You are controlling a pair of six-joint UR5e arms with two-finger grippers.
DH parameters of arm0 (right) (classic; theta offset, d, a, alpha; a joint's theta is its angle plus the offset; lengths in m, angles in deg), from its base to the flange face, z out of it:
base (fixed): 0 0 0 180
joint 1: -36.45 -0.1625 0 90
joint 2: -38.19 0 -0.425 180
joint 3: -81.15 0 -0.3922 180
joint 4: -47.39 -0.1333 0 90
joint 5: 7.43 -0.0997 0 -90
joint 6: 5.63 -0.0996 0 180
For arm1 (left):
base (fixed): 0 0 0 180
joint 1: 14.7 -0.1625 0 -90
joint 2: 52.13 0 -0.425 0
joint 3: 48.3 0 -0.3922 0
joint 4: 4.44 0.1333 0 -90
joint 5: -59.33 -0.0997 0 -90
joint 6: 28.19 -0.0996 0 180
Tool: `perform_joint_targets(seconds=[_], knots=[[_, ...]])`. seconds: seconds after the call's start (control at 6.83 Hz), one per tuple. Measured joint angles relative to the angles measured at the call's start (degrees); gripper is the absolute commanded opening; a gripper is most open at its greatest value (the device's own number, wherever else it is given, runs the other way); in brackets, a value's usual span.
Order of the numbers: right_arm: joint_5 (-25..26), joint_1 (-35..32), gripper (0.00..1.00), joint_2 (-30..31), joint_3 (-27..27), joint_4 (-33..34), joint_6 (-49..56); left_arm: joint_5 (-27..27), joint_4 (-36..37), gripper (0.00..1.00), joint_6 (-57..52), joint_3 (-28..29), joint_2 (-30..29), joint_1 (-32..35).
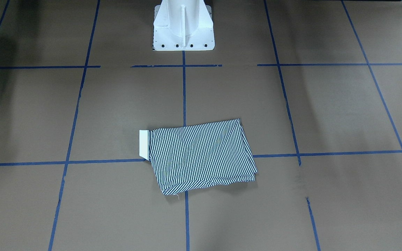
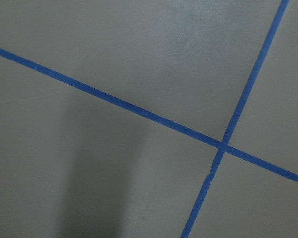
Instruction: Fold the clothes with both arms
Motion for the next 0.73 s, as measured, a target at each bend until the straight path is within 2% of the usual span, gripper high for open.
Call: perform_joint_targets(seconds=[0.29, 0.44, 0.73], knots=[[-0.05, 0.3, 1.0, -0.45, 0.33, 0.91, -0.04, 0.68, 0.2, 1.0, 5.42, -1.77, -3.21, -8.12], [-0.04, 0.39, 1.0, -1.8, 0.39, 3.53, 0.01, 1.36, 0.02, 1.0, 10.42, -3.98, -2.31, -9.88], [0.0, 0.41, 1.0, -2.53, 0.46, 6.1, 0.21, 1.86, -0.38, 1.0, 13.75, -5.82, 0.94, -10.53]])
